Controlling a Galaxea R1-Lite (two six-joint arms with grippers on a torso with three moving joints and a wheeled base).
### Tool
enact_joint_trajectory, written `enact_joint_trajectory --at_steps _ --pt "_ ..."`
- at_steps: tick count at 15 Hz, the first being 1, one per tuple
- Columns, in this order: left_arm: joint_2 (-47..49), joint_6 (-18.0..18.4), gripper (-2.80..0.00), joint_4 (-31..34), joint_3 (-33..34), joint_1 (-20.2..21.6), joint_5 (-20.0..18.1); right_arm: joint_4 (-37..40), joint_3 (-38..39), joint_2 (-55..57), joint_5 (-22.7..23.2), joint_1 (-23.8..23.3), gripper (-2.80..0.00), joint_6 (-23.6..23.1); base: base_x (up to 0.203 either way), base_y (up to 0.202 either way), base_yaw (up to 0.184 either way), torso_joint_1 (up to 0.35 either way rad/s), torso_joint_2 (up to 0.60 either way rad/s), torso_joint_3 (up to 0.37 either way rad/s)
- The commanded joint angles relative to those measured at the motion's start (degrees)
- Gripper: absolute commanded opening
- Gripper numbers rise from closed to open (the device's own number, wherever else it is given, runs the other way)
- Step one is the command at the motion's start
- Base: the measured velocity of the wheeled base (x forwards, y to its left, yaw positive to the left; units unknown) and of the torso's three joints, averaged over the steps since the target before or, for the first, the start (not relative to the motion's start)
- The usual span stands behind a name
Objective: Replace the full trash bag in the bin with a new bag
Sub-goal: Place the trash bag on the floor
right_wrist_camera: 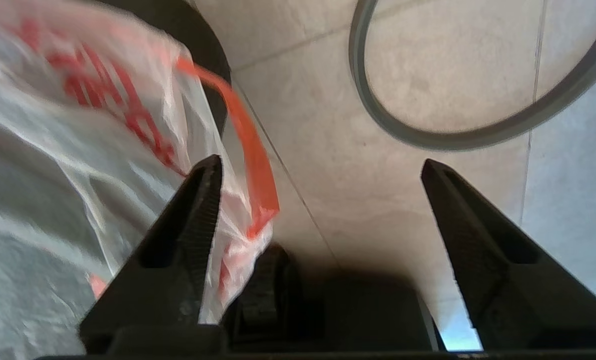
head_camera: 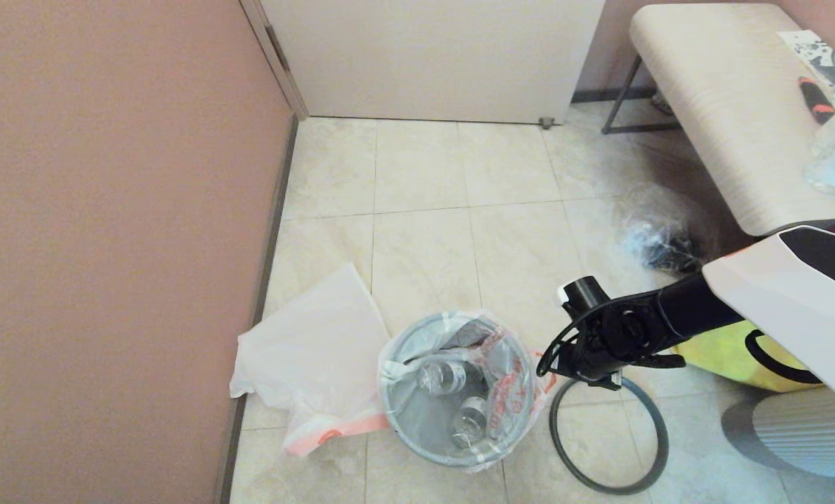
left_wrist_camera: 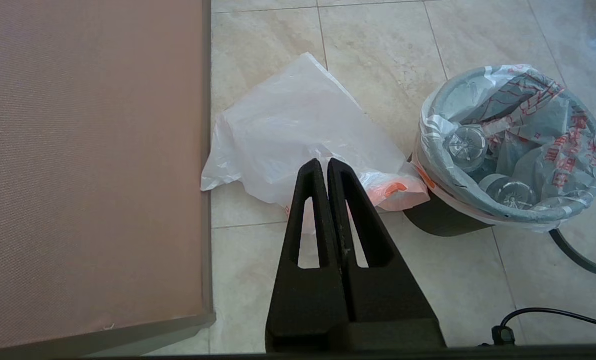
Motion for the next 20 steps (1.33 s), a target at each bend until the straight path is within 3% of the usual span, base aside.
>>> enact_joint_trajectory --at_steps 1,5,9,15,16,20 --pt "0.1 0.0 -2.8 0.0 0.4 0.0 0.0 0.2 -1.0 0.9 0.0 -0.2 0.0 0.0 0.0 0.0 0.0 0.0 0.0 0.0" --pt "0.1 0.0 -2.8 -0.1 0.4 0.0 0.0 0.1 -1.7 3.0 -0.4 -0.2 0.0 -0.4 0.0 0.0 0.0 0.0 0.0 0.0" --pt "0.1 0.0 -2.8 0.0 0.4 0.0 0.0 0.1 -4.0 7.3 -3.5 -0.4 0.0 -1.4 0.0 0.0 0.0 0.0 0.0 0.0" --pt "0.1 0.0 -2.8 0.0 0.4 0.0 0.0 0.6 -12.8 13.6 -3.7 -0.4 0.0 -2.3 0.0 0.0 0.0 0.0 0.0 0.0" --pt "0.1 0.0 -2.8 0.0 0.4 0.0 0.0 0.6 -13.9 14.1 -3.6 -0.4 -2.8 -2.5 0.0 0.0 0.0 0.0 0.0 0.0" --pt "0.1 0.0 -2.8 0.0 0.4 0.0 0.0 0.8 -13.9 13.3 -3.6 -0.1 -2.8 -2.5 0.0 0.0 0.0 0.0 0.0 0.0"
